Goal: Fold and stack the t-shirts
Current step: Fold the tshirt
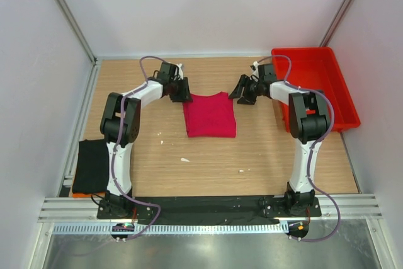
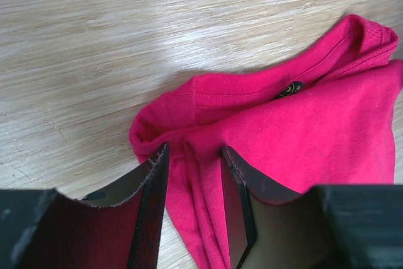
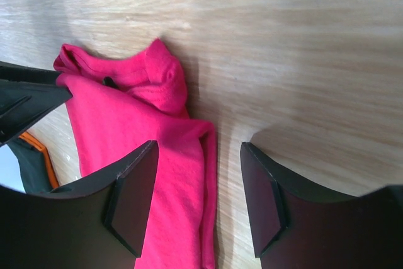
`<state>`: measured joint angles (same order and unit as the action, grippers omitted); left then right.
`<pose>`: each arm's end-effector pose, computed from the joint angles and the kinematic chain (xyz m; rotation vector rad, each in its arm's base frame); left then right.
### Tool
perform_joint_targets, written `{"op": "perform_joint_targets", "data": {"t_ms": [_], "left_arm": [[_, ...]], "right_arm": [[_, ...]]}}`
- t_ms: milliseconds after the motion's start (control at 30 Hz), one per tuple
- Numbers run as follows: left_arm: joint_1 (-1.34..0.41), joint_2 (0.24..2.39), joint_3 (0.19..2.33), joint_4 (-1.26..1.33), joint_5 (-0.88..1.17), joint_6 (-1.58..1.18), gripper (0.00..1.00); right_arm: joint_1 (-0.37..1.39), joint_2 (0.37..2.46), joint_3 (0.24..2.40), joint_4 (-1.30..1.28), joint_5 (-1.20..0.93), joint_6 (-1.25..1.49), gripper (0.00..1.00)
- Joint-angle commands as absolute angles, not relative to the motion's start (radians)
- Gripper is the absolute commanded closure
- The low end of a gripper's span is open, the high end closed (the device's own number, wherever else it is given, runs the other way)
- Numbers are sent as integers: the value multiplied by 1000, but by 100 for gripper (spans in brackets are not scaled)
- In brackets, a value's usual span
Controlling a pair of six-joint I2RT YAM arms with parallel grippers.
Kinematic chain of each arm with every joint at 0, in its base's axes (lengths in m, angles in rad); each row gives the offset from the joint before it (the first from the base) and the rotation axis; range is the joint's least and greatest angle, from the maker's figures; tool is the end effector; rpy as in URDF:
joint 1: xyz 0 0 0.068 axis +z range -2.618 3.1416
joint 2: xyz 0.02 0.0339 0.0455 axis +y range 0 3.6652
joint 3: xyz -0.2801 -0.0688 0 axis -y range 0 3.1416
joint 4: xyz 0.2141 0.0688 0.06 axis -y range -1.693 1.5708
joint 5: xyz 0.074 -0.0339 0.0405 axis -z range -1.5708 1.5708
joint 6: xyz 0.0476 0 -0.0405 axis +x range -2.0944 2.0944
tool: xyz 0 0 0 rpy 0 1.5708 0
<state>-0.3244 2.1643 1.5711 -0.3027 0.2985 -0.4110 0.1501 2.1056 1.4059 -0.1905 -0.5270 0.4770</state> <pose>0.4338 -0.1606 0.1825 0.0239 2.5373 -0.6751 0.4291 0.0891 0.1730 0.1714 2.5084 0.9156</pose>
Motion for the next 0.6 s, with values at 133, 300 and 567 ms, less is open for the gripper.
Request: {"op": "perform_joint_targets", "data": {"t_ms": [133, 300, 567], "left_arm": [[-328, 2189, 1635, -262, 307, -416, 60], [-328, 2206, 1652, -264, 325, -436, 64], [-328, 2158, 1638, -275, 290, -440, 62]], "right_arm": [[175, 2178, 1502, -206, -483, 477, 39], [187, 2184, 1512, -210, -497, 485, 47], [189, 2143, 1465, -227, -486, 463, 43]]}}
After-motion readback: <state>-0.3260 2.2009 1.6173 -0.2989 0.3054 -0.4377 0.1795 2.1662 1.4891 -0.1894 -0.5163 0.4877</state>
